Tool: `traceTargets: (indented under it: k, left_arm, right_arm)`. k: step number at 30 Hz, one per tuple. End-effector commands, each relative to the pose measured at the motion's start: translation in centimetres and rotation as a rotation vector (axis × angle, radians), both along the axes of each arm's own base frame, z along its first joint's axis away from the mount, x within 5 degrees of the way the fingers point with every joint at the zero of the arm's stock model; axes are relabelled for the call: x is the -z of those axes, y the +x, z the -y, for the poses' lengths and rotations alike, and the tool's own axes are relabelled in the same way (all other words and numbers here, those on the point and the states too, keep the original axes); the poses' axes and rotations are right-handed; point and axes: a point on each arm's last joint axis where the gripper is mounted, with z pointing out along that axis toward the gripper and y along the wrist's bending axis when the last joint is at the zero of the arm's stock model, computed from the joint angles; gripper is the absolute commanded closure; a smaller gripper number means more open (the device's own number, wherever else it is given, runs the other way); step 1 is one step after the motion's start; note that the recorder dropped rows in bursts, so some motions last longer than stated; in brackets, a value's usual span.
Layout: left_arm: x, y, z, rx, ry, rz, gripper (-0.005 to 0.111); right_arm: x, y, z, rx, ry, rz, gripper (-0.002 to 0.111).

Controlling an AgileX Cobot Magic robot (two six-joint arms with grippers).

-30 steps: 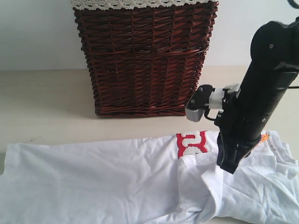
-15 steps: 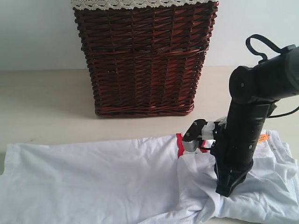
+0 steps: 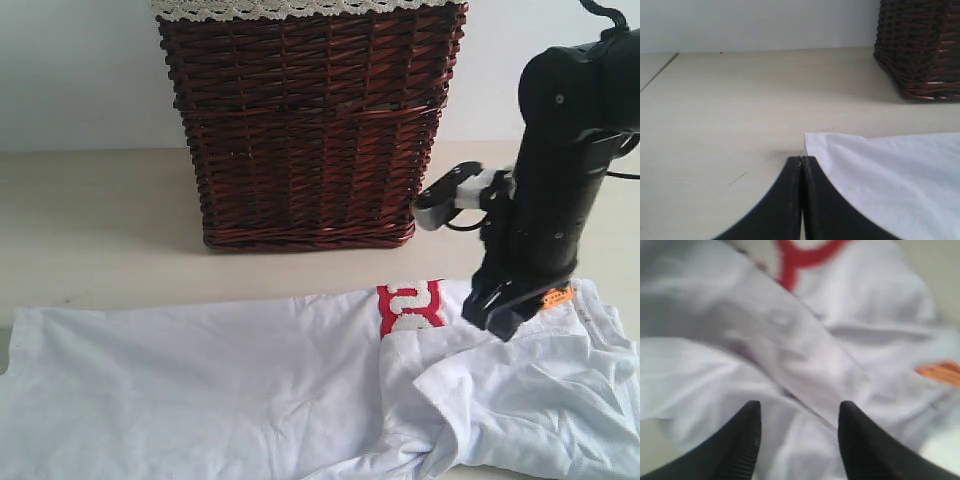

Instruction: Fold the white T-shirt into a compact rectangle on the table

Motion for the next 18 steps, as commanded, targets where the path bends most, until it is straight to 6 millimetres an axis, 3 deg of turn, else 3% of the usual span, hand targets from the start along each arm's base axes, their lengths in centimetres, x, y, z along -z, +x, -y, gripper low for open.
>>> traceTargets:
  k: [1,5,9,14,18]
  left_arm:
    - [-0.2,0.0,0.0,-0.004,0.005,0.016,0.107]
    - [-0.2,0.0,0.0,-0.004,0.005,0.016,0.107]
    - [-0.2,0.0,0.0,-0.004,0.005,0.016,0.107]
    - [-0.2,0.0,0.0,-0.004,0.005,0.016,0.107]
    - [-0.2,0.0,0.0,-0.004,0.005,0.016,0.107]
  right_arm:
    - [1.2,0.1,6.0,0.320,-0.235,0.072,0.050]
    - [2.4,-0.3,10.2,0.531,-0.210,0.038,0.047]
    - [2.9,-0.1,13.0,0.754,-0.093,0.050,0.047]
    - [4.6,-0.1,12.9,0.815,0.180,-0.027,0.047]
    - [4.6,0.4,11.9,0.769,0.336,-0.041,0.047]
